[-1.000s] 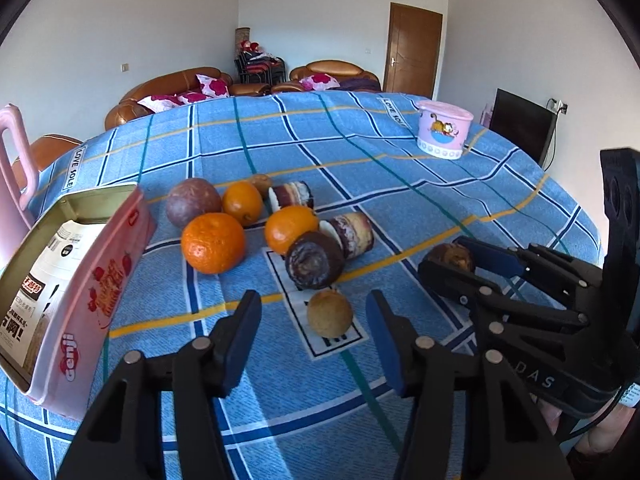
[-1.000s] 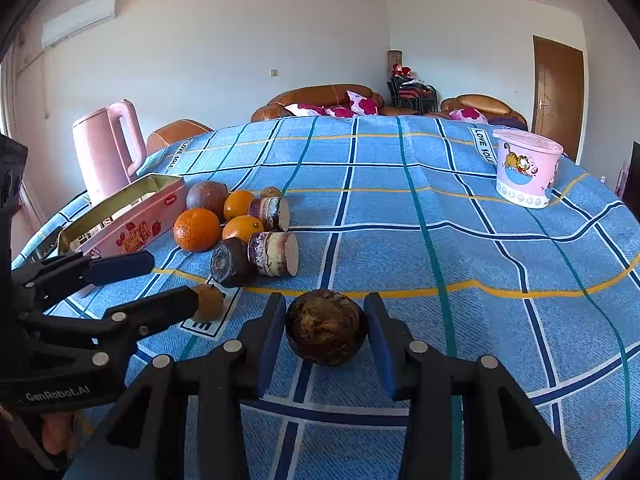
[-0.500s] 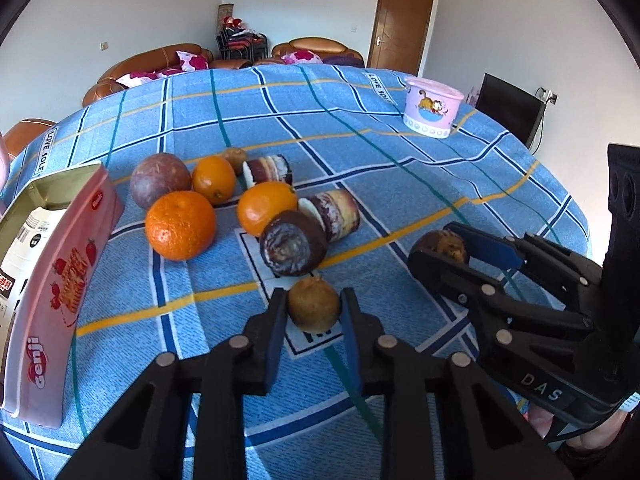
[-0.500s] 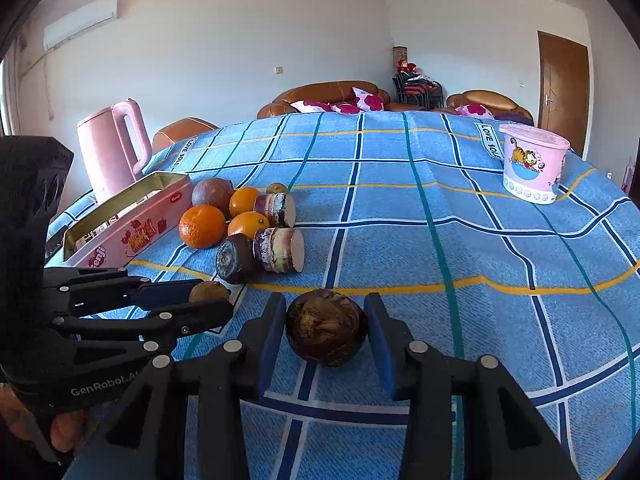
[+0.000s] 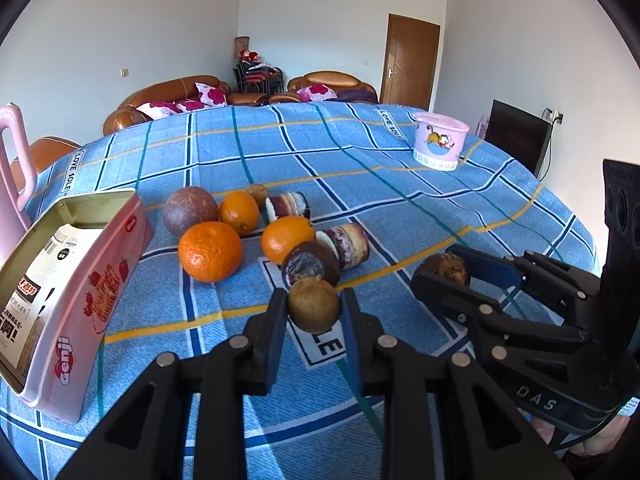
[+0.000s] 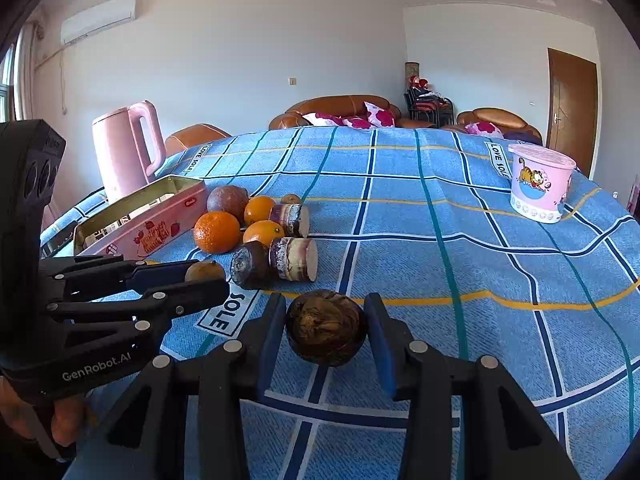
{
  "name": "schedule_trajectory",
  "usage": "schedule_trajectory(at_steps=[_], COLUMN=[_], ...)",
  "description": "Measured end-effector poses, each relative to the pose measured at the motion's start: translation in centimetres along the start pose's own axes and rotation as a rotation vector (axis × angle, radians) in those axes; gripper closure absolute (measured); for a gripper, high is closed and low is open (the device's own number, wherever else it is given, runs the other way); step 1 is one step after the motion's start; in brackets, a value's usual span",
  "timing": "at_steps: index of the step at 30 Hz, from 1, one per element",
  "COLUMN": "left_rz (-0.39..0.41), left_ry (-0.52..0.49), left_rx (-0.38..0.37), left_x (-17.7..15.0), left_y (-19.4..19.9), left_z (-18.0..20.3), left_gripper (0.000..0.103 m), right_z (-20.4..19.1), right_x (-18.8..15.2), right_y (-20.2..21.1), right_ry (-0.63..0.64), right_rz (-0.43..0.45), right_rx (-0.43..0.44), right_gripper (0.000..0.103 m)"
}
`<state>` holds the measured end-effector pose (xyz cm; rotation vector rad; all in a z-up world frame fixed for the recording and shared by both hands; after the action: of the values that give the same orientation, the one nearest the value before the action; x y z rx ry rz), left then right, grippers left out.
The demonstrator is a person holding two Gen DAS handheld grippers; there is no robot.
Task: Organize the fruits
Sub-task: 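Lift the kiwi with the left tool while the right tool lifts the brown fruit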
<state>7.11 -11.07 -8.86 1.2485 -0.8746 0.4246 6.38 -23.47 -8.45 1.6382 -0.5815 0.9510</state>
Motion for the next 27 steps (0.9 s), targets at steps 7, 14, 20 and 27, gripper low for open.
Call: schedule_trajectory(at_steps=[7, 14, 20, 27], left_rz=[0.056, 0.106, 0.142, 0.169], left_ry=[0.003, 0.012, 0.012, 0.022], left_rx=[0.026, 0.052, 0.072, 0.075], left_x=[-0.1, -0.3, -0.4, -0.5], left_y=[1.0, 1.8, 2.3, 2.8], left_z=[0.0, -0.1, 0.1, 0.0], left_gripper=[0.075, 0.075, 0.075, 0.075], right_z=[-0.1, -0.5, -0.7, -0.9], right_x=[0.0, -0.1, -0.2, -0.3], right_y=[0.4, 0.8, 1.0, 1.3], right_ry=[0.013, 0.035, 0.052, 0.065], right_rz=[0.029, 0.057, 0.078, 0.101], right_rx=[0.022, 0.025, 0.024, 0.032], right_gripper=[0.06, 0.06, 0.06, 0.06])
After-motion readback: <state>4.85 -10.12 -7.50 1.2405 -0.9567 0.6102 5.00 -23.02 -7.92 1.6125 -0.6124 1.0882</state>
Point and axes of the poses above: each gripper's, at about its wrist camera, not at the fingertips, and y roughly against the way its jaws point, z to its right, x to its top, the point moved 1 cm from there along -y, roughly the way its jaws point, and after that the axes turned 1 degree about -z, right-handed, at the moved point
